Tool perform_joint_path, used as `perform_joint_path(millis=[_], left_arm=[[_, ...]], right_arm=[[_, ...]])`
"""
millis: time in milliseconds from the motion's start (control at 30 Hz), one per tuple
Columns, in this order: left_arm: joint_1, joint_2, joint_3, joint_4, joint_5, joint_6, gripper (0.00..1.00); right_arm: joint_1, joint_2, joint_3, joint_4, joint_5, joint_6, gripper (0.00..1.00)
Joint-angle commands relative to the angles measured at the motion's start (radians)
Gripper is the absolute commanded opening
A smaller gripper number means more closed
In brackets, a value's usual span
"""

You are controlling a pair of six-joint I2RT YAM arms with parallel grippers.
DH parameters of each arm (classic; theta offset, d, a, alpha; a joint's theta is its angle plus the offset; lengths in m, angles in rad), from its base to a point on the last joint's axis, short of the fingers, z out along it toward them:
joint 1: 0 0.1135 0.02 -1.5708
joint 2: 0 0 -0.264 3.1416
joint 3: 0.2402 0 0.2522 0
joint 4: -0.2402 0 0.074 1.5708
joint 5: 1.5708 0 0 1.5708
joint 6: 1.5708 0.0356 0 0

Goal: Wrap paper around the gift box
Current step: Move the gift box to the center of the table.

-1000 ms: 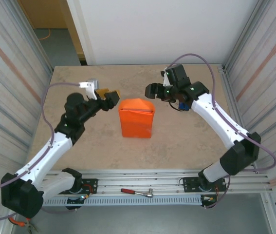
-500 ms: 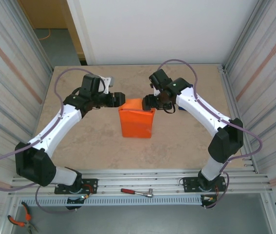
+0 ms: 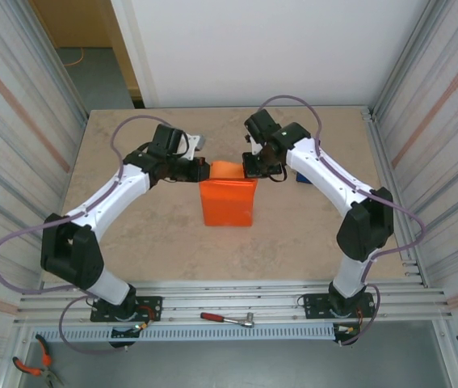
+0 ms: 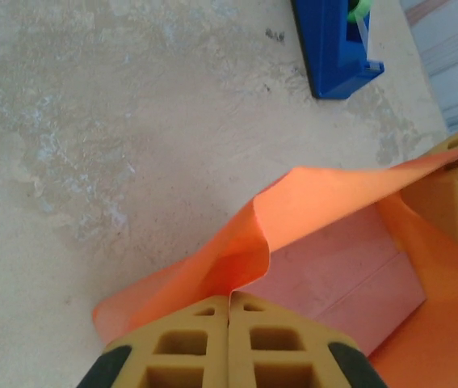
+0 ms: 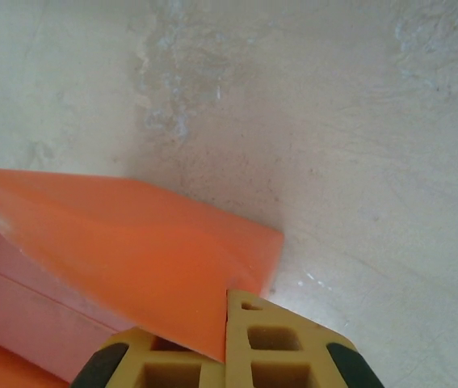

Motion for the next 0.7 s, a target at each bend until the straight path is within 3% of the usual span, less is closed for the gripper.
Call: perform_joint_path(millis=[0,200,300,367,467,667], left_arm=[[-0.003,0.003,0.086,0.021,0.025,0.018,0.00],[-0.004,0.022,0.088,0.050,0.019,0.019,0.00],[-0.004,0.036,0.072,0.077,0.022,0.008,0.00],[-0.003,0.038,0.062,0.098,0.008,0.003,0.10],[0.006,0.019,0.047,0.141,-0.036,0.006,0.35],[0.060,-0.085,-0.021,0.291,-0.112,0.012,0.76]], right_arm=[[-0.018,0.003,0.076,-0.029,-0.020,-0.022,0.01],[-0.044,-0.006,0.009,0.016,-0.052,-0.007,0.03],[-0.065,-0.014,-0.044,0.069,-0.089,0.009,0.12],[-0.077,-0.014,-0.056,0.089,-0.114,0.018,0.19],[-0.086,-0.018,-0.056,0.107,-0.135,0.020,0.31],[-0.098,-0.061,-0.043,0.139,-0.145,0.033,0.55]])
